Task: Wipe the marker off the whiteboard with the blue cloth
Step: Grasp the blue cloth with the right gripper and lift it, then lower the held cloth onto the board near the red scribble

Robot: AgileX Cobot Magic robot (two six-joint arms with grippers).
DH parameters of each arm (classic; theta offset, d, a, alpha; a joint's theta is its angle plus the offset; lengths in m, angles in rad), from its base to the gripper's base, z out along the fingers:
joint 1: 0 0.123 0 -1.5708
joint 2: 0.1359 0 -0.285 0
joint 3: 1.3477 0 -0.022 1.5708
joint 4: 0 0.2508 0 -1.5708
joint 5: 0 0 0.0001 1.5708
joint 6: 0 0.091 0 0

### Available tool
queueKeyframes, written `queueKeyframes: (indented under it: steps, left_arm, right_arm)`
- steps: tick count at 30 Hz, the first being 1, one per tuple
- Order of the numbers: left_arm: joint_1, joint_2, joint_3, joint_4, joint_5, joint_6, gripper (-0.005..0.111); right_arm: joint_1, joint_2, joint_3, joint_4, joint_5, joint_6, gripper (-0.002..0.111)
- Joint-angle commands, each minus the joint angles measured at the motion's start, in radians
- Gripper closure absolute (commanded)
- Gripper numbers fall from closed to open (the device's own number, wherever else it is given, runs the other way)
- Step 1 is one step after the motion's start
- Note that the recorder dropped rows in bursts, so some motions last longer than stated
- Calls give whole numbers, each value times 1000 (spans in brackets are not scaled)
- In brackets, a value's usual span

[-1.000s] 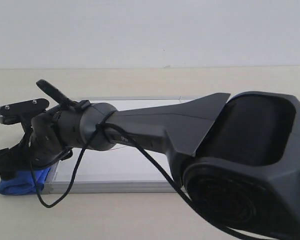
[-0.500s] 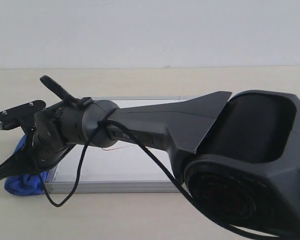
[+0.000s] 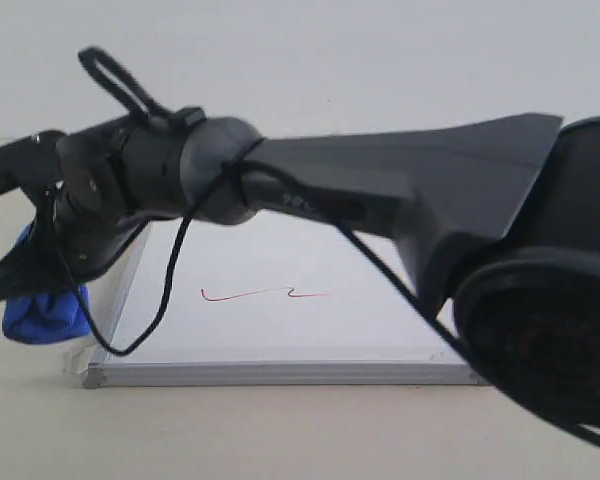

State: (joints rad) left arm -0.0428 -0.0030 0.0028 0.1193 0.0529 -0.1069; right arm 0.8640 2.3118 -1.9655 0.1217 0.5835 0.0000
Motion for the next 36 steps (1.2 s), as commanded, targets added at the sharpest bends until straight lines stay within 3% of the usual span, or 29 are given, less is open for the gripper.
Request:
queueKeyframes:
  steps: [1, 4, 8, 14, 18, 24, 36]
  left_arm:
    - [-2, 3, -3, -6, -1, -6, 102]
    - [-2, 3, -3, -6, -1, -6, 102]
    - [-2, 3, -3, -6, -1, -6, 102]
    - [-2, 3, -3, -6, -1, -6, 102]
    - [-2, 3, -3, -6, -1, -6, 102]
    - [-2, 3, -3, -6, -1, -6, 102]
    - [-2, 3, -3, -6, -1, -6, 102]
  right_arm:
    - [-39, -81, 1, -39, 64, -17, 108]
    - [-87, -132, 1, -122, 204, -6, 108]
    - [-128, -186, 88, -138, 204, 12, 108]
    - [-337, -341, 594, -325, 9, 135, 108]
    - [-438, -395, 702, -449, 14, 169, 108]
    - [-422, -347, 733, -464, -43, 167, 108]
    - [-295, -192, 728, -427, -194, 165, 108]
